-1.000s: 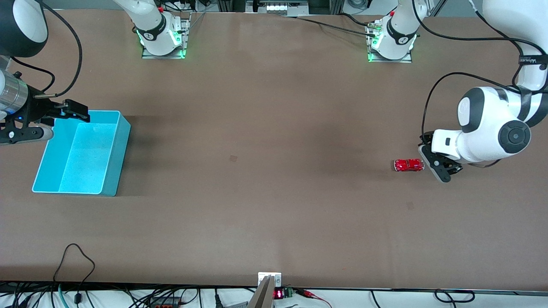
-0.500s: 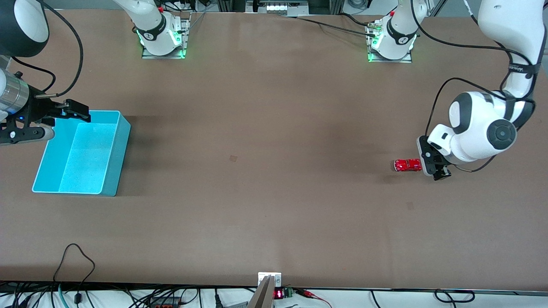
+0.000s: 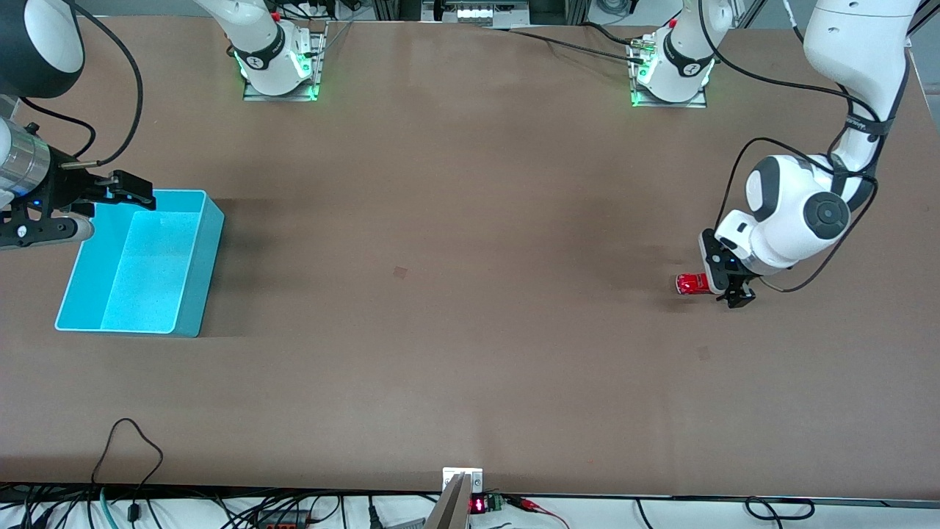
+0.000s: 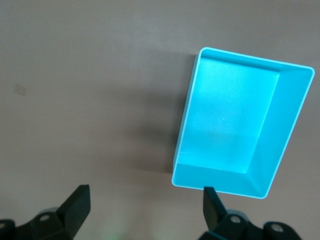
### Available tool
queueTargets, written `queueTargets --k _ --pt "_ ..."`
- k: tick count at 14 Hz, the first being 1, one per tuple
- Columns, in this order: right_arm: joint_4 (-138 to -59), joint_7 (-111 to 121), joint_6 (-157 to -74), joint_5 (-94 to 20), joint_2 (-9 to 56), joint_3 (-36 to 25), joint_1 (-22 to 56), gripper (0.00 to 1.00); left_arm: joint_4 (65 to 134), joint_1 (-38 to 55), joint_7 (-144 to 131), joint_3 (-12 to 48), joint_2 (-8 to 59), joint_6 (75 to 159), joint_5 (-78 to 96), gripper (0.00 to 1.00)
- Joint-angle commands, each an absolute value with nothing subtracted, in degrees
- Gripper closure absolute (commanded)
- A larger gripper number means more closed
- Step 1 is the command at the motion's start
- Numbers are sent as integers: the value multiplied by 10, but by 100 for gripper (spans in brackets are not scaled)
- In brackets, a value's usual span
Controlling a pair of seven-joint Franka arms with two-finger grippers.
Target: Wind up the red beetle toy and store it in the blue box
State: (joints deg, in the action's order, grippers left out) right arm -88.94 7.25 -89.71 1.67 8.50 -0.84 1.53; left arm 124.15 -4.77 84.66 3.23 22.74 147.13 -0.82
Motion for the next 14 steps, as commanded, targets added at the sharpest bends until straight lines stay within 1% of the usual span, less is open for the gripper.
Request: queueTargets --k 1,4,7,8,9,10,14 --pt "-888 77 -892 23 80 -5 18 0 1248 -57 886 40 235 1496 -18 0" --pt "-888 77 -891 24 80 -4 17 0 1249 -61 898 40 244 1499 -18 0" --pt "-888 77 -891 23 81 -4 18 0 1252 -62 897 40 250 1504 -18 7" --pt "-889 77 -890 23 81 -4 14 0 1252 -62 898 40 250 1504 -18 10" --pt "-889 78 -889 23 81 -5 11 0 1252 -62 898 40 250 1504 -18 25" --pt "-889 78 -889 23 81 -6 11 0 1252 -62 897 40 250 1505 -18 29" --pt "-889 78 -889 24 82 -7 11 0 1252 -65 899 40 250 1506 -18 49"
